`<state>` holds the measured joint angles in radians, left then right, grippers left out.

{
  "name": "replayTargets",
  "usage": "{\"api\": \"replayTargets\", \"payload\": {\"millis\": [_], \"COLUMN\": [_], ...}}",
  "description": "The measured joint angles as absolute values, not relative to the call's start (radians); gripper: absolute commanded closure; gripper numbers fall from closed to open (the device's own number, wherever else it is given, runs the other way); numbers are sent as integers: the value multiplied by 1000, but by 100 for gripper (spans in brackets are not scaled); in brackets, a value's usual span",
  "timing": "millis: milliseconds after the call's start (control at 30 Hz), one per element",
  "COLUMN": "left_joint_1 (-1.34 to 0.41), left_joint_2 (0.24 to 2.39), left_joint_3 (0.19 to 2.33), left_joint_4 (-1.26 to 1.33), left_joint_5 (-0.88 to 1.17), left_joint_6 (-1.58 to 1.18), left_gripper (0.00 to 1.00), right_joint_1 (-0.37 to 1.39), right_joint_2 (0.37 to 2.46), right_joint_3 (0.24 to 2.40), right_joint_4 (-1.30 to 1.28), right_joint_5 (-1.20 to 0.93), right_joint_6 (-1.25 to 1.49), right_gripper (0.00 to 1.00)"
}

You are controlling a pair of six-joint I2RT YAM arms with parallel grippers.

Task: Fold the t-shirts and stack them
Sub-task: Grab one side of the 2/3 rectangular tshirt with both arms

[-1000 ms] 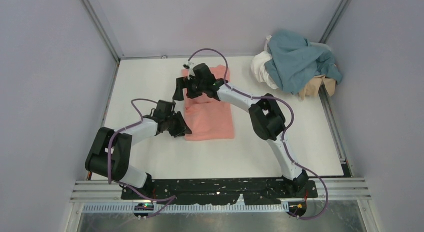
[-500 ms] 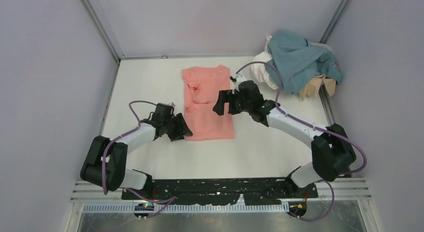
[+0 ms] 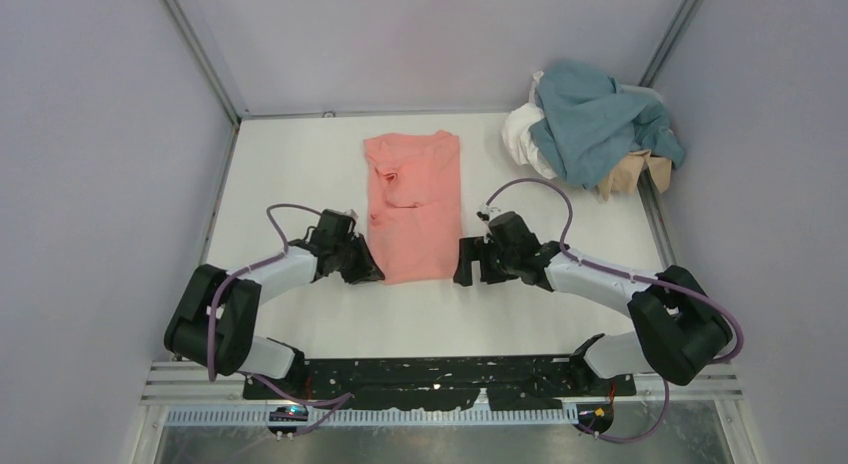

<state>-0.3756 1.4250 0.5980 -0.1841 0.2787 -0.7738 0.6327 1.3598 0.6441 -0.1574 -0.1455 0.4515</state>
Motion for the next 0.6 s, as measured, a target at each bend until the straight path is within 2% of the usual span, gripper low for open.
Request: {"api": "replayTargets", "payload": {"millis": [100, 233, 300, 367, 467, 500, 600], "left_joint_1": [-376, -376, -376, -376, -376, -376, -376], "left_joint_2": [1430, 1434, 1438, 1441, 1442, 1440, 1423], "left_joint_3": [599, 600, 603, 606, 606, 606, 593], "left_joint_4": [-178, -173, -172, -172, -171, -171, -168], "left_joint_5": [282, 286, 288, 289, 290, 289, 282], "left_joint_6": [-778, -778, -778, -778, -777, -777, -776], "left_gripper": [95, 100, 100, 100, 100, 100, 100], "right_joint_1": [633, 633, 633, 633, 632, 632, 633], "right_joint_2": [1371, 1431, 1462, 1493, 1528, 1531, 1528], "right_joint_3": [624, 626, 628, 630, 634, 634, 630], "right_joint_4": [-125, -39, 12, 50, 73, 75, 75], "right_joint_5": [-161, -171, -175, -178, -194, -199, -212], "right_joint_6": [455, 469, 479, 485, 504, 507, 518], "right_gripper": [15, 35, 65, 77, 84, 91, 94]}}
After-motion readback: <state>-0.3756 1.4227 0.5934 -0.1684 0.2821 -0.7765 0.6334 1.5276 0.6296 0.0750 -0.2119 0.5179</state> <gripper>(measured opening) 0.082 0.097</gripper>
